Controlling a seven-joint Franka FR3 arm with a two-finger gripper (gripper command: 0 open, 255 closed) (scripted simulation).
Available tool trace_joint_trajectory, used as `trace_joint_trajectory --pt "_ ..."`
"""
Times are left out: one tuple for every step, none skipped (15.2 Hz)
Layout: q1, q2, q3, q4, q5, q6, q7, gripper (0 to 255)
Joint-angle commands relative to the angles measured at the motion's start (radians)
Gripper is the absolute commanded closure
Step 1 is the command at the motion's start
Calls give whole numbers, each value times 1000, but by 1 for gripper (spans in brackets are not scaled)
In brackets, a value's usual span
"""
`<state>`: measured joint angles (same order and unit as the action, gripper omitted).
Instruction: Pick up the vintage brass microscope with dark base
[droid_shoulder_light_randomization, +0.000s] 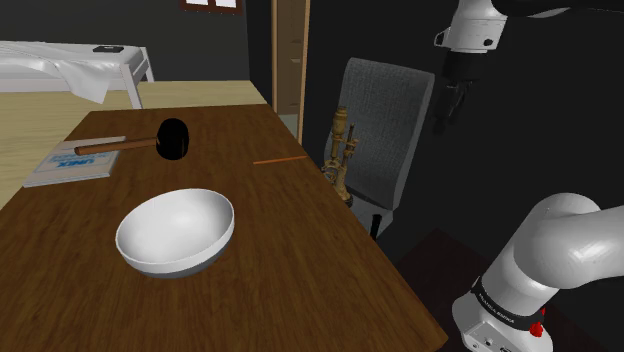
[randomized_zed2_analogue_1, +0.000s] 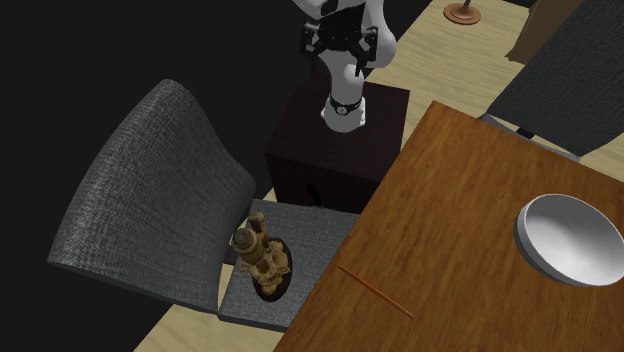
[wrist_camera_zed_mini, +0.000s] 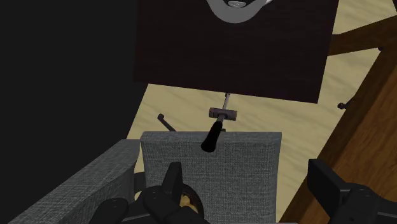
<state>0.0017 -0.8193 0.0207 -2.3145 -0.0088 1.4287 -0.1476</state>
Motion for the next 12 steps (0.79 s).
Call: trace_joint_trajectory --pt "0 0 0 0 0 0 0 0" --pt "-2 26 -8 -2 -5 32 -10 0" --pt "-3 52 -15 -3 -10 63 -19 0" --pt "-5 80 -23 -2 -15 94 -28 0" --pt "-6 109 -30 0 -19 125 -37 0" --pt "-7 138 -37 3 -23 154 -46 0" --pt "-9 168 -44 8 -26 184 -56 0" --pt "-10 199 -52 14 -29 212 -64 0" --pt "-11 231 -58 22 -31 240 -73 0" --pt "-11 263 -65 31 -33 267 -82 0" --pt "-12 296 -72 42 -34 293 -91 0" --pt "-13 330 -78 54 -35 319 -100 0"
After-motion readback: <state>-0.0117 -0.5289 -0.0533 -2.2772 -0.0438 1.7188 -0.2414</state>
